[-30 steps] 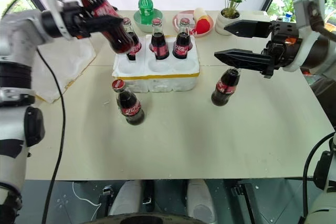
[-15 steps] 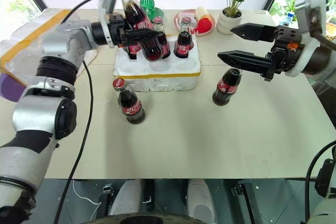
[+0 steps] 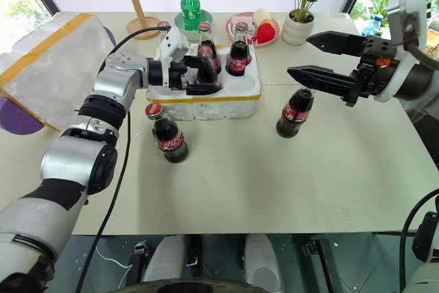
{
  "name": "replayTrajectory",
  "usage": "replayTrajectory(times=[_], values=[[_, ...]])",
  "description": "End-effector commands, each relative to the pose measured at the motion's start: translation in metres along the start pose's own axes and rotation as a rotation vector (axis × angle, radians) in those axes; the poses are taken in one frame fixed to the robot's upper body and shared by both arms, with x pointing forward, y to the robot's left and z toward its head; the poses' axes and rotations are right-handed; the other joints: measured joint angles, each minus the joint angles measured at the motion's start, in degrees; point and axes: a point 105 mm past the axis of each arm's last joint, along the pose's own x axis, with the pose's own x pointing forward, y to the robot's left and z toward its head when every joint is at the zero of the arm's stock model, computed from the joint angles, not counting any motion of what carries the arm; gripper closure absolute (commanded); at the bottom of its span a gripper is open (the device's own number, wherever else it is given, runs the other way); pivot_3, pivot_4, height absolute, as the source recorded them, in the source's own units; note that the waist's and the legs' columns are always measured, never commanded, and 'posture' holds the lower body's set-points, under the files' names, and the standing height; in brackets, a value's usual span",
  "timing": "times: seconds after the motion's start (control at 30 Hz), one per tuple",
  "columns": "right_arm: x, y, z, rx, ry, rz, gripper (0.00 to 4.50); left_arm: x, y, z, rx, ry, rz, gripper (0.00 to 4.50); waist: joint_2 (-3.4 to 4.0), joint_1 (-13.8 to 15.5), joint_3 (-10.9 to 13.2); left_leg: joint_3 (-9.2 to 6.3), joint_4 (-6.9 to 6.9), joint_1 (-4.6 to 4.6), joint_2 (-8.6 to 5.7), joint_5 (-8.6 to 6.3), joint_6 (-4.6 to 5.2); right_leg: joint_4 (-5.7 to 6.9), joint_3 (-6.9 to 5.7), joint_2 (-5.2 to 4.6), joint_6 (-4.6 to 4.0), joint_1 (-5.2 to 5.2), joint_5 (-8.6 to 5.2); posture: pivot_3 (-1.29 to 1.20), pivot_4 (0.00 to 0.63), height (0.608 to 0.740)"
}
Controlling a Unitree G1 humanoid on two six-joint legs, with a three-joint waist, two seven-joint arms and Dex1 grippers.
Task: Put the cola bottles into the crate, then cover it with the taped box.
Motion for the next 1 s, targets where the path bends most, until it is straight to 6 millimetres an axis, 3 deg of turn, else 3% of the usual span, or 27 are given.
replayTrajectory(times=[0.03,0.1,0.3,0.43,0.53,0.67,1.0], values=[[-0.001,0.004,0.010,-0.058,-0.023,0.003,0.00,-0.012,0.005,0.009,0.041,-0.017,0.017,0.06,0.00,0.05,0.00,0.00,0.00,0.00,0.00,0.00,0.00,0.00,0.00,-0.01,0.00,0.00,0.00,0.00,0.150,0.740],[0.000,0.003,0.009,-0.058,-0.023,0.003,0.00,-0.019,0.008,0.012,0.039,-0.029,0.027,0.06,0.00,0.06,0.00,0.01,0.01,0.00,-0.01,0.00,0.00,0.01,0.00,-0.03,0.00,0.00,0.00,0.00,0.150,0.740],[0.001,0.004,0.008,-0.057,-0.017,0.015,0.00,-0.087,0.014,0.036,0.073,-0.069,0.058,0.06,0.01,-0.54,0.00,0.01,-0.01,0.00,0.03,0.00,0.00,0.06,0.03,0.00,-0.01,-0.07,0.00,0.00,0.150,0.740],[0.002,0.005,0.004,-0.048,0.014,0.053,0.00,-0.134,-0.013,0.036,0.063,0.012,-0.029,0.06,0.04,-1.02,-0.02,0.01,-0.01,0.01,0.06,0.01,-0.02,0.08,0.03,0.00,-0.01,-0.05,-0.01,0.00,0.150,0.740],[0.004,0.009,0.000,-0.054,0.042,0.107,0.00,-0.156,-0.052,0.026,0.026,0.108,-0.164,0.06,0.04,-1.31,-0.02,-0.01,0.00,0.02,0.06,0.01,-0.02,0.09,0.05,-0.06,-0.01,-0.05,-0.01,0.00,0.150,0.740],[0.011,0.004,0.003,-0.057,0.035,0.124,0.00,-0.152,-0.076,0.014,0.008,0.143,-0.206,0.06,0.05,-0.51,-0.02,-0.07,0.03,0.04,0.06,0.01,-0.03,0.10,0.04,-0.13,-0.01,0.03,-0.01,0.00,0.150,0.740],[0.016,0.007,0.006,-0.058,0.035,0.148,0.00,-0.122,-0.090,-0.023,0.020,0.202,-0.209,0.06,0.06,0.05,-0.03,0.01,0.03,0.11,0.02,0.01,-0.02,0.10,0.05,-0.02,-0.02,0.08,-0.02,0.00,0.150,0.740]])
